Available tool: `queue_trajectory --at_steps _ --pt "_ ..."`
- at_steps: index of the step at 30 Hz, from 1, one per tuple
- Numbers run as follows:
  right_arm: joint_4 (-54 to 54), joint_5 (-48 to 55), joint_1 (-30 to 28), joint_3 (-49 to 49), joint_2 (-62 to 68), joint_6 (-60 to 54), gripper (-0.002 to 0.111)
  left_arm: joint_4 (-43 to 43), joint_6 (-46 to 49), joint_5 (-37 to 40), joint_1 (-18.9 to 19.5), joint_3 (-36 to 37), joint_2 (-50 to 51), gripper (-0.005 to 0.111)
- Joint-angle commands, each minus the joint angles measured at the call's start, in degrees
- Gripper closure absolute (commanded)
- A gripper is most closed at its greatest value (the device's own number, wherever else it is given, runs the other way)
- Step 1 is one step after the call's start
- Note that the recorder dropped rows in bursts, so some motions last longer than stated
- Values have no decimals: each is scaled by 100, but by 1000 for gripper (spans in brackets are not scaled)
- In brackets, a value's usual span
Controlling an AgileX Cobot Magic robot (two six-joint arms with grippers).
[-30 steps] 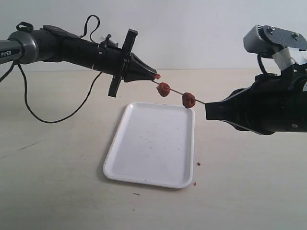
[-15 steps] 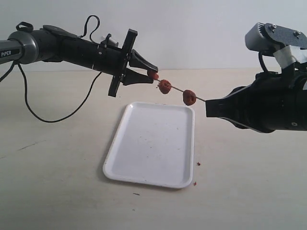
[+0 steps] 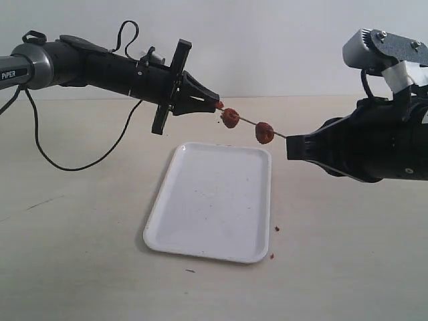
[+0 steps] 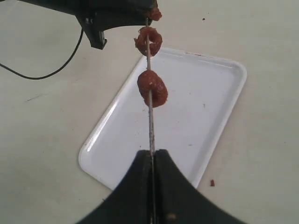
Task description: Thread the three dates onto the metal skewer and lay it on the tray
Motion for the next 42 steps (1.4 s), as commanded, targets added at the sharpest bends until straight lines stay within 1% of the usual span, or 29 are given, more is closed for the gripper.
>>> queue_trajectory --at_steps 1,7,13,18,28,32,42 --pt "1 -223 -19 -24 54 15 108 -122 31 1 -34 9 -59 86" --pt "1 -464 -19 -24 436 15 108 -185 31 1 -34 9 -59 86" --pt "44 -528 -19 -24 512 15 108 -170 31 1 -34 9 -59 86" --pt "45 -300 -19 -24 384 15 108 -183 31 1 -34 9 -59 86" --pt "45 -96 -19 -24 -586 15 108 -318 19 1 -34 9 -59 86" --pt "45 69 -19 -24 -542 15 108 -542 -72 1 -34 9 -59 86" --pt "45 237 -19 -24 -355 15 108 -570 -314 1 -34 9 -59 86"
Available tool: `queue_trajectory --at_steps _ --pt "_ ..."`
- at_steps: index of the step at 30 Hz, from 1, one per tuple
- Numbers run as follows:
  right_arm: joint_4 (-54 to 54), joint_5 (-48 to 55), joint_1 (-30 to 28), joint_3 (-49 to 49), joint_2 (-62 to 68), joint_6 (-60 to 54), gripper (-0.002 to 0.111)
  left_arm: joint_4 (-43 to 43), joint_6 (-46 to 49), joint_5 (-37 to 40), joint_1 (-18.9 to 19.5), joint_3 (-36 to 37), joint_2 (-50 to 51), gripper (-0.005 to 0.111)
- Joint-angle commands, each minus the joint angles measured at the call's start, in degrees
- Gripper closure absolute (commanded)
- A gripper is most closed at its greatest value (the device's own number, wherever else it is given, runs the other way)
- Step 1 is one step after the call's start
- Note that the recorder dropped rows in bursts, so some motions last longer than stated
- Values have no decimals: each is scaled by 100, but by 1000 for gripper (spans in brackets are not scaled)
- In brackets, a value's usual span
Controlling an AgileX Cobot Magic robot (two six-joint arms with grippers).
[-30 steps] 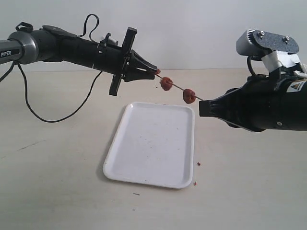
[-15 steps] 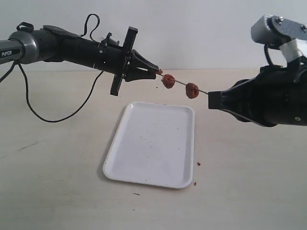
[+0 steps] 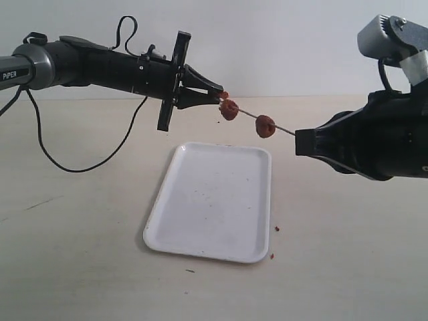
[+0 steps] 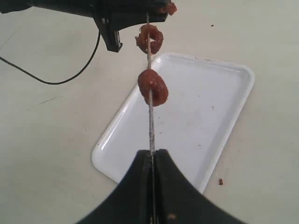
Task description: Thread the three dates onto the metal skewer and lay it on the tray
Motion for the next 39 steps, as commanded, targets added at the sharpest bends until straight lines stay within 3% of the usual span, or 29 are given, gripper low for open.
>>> queue_trajectory --at_steps 1,39 --pt "-8 2 -19 -24 -4 -19 108 -115 -82 13 -9 9 -59 86" --pt "-340 -382 -19 -24 156 335 108 -90 -179 13 12 9 -59 86"
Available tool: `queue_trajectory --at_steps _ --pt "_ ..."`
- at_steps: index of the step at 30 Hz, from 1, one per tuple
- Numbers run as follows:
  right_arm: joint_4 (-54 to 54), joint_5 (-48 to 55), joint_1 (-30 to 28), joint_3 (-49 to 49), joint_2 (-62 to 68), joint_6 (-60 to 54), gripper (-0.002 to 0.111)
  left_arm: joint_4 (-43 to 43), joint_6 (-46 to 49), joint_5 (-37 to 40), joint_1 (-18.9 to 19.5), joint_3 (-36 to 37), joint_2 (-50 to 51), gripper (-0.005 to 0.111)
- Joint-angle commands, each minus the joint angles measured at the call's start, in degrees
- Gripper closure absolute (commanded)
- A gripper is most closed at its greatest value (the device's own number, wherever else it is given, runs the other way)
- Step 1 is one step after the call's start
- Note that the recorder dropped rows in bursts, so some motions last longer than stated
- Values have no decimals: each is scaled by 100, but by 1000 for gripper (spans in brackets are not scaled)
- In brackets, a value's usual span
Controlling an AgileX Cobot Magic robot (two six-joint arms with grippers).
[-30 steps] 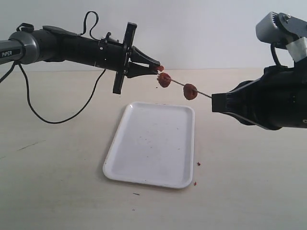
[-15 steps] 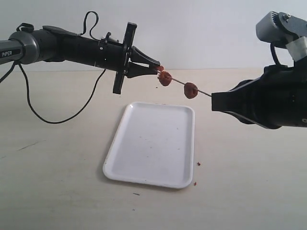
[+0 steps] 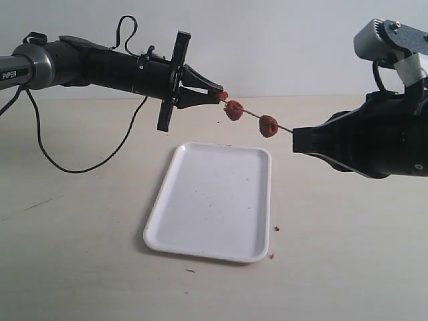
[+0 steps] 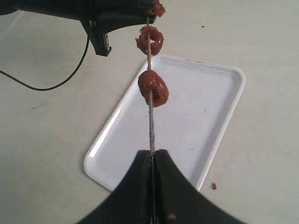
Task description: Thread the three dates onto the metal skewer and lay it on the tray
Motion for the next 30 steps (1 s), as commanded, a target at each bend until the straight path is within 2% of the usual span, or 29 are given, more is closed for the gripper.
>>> queue_trajectory --at_steps 1,11,30 --pt "-59 -159 -19 -24 8 3 108 -76 -28 13 12 9 -59 86" --pt "-59 -186 -19 -24 8 3 108 -61 -42 13 43 9 -59 86" --pt "-34 -408 -19 -24 341 3 108 -107 -56 13 -122 9 -59 86"
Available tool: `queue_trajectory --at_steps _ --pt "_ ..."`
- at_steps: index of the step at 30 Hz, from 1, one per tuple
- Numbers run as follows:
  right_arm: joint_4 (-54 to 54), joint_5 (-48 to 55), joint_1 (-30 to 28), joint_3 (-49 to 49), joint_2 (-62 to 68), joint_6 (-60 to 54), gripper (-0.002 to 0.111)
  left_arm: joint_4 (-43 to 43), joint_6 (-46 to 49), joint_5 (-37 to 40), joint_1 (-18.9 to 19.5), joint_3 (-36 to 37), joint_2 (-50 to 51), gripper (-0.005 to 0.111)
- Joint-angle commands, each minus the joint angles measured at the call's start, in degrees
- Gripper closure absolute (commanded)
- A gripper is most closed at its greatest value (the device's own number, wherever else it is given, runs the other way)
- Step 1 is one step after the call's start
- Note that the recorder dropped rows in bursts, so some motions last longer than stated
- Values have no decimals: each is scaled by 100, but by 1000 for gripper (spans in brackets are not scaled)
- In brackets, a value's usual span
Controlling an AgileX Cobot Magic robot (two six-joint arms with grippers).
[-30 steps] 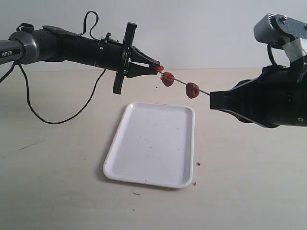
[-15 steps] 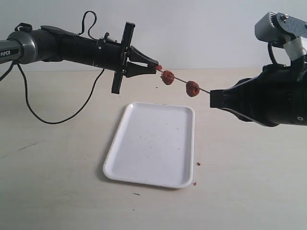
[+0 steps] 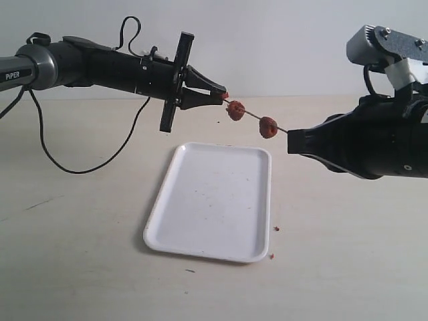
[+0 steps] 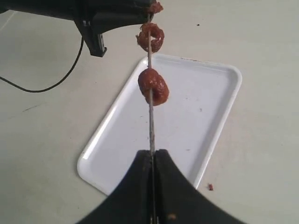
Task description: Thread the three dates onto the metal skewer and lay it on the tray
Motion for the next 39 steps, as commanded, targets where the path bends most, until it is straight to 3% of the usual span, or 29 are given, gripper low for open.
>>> queue_trajectory --at_steps 1,39 --pt "-34 -327 -19 -24 99 -21 108 -107 -21 66 -49 9 -59 86" --pt "-34 -341 -19 -24 99 -67 108 -50 -8 66 -49 9 -59 87"
